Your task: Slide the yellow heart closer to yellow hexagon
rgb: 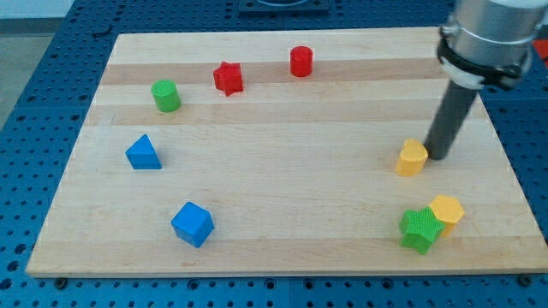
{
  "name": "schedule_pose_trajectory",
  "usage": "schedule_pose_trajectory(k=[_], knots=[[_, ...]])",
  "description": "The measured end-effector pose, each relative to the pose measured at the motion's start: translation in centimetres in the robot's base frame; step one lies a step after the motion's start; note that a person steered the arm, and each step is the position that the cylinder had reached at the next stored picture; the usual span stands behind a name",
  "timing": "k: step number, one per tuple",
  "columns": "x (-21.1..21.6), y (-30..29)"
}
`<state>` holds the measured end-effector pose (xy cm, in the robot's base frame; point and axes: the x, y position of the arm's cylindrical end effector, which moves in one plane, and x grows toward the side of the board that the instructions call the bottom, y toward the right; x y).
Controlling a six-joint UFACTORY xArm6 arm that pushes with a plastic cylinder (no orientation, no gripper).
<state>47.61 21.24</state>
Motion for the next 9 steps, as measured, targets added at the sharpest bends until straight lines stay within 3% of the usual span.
schedule_pose_trajectory(k=[1, 3, 4, 5, 7, 9], knots=[[1.8, 1.9], [-4.7, -1.1], [-4.3, -3.8], [-1.1, -3.8], [3.2, 0.3], [-0.9, -3.2]])
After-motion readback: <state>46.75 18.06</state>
